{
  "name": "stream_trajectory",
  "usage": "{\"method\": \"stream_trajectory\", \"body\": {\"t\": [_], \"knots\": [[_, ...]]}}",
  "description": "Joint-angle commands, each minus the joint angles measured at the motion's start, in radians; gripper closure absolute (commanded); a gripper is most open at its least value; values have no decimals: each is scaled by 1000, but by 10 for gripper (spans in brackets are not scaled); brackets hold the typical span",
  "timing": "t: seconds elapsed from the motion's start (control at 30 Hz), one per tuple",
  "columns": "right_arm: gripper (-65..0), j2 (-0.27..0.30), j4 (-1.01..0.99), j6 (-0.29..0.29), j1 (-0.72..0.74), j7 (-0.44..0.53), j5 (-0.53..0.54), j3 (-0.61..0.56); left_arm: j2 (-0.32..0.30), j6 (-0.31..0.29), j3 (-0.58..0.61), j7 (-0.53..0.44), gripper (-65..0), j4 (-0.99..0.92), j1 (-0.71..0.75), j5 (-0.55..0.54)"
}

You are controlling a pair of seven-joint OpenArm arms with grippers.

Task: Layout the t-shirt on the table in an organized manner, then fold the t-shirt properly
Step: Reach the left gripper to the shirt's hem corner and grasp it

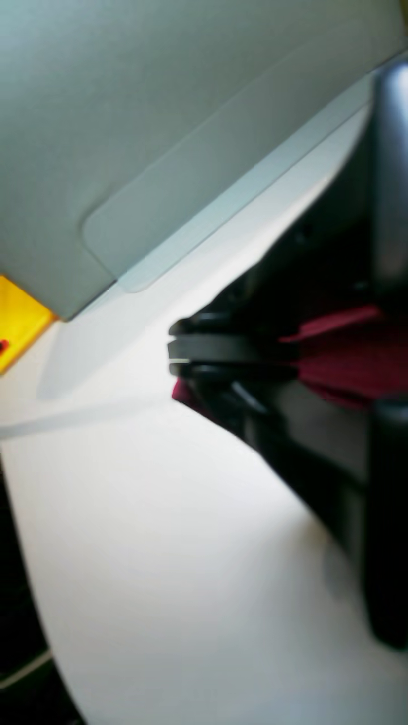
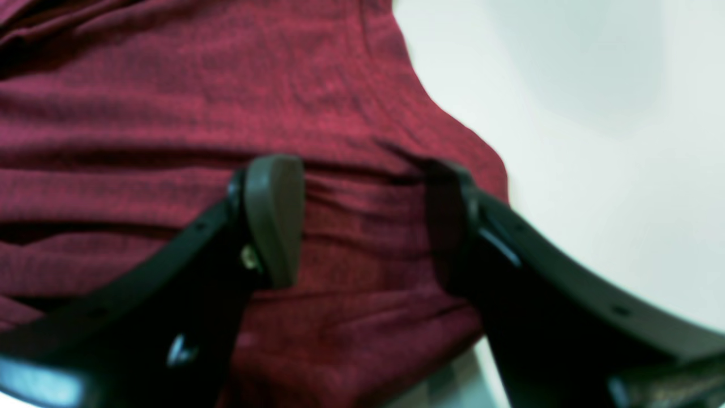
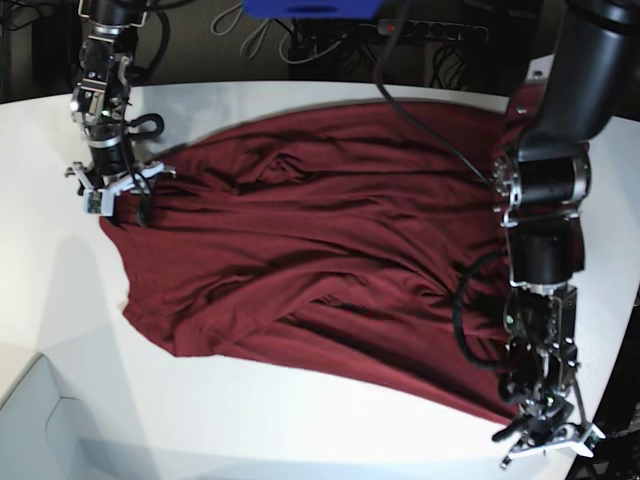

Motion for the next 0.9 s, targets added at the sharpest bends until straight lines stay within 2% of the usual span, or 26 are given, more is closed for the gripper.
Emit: {"method": "stream_trajectory", "body": {"t": [0.0, 0.2, 0.53, 0.77, 0.87], "knots": [[-340, 8, 6, -3, 1, -22, -4, 2, -7, -7, 0, -39, 0, 0, -58, 23], [-340, 8, 6, -3, 1, -22, -4, 2, -7, -9, 0, -91, 0, -127, -115, 46], [-340, 9, 9, -3, -2, -22, -4, 2, 4, -10, 0, -118, 0, -145, -163, 49], [-343, 9, 23, -3, 1, -21, -4, 3, 20, -10, -3, -117, -1, -121, -52, 39], [-344, 9, 75, -3, 1, -21, -4, 7, 24, -10, -5, -117, -3, -27, 38, 39]]}}
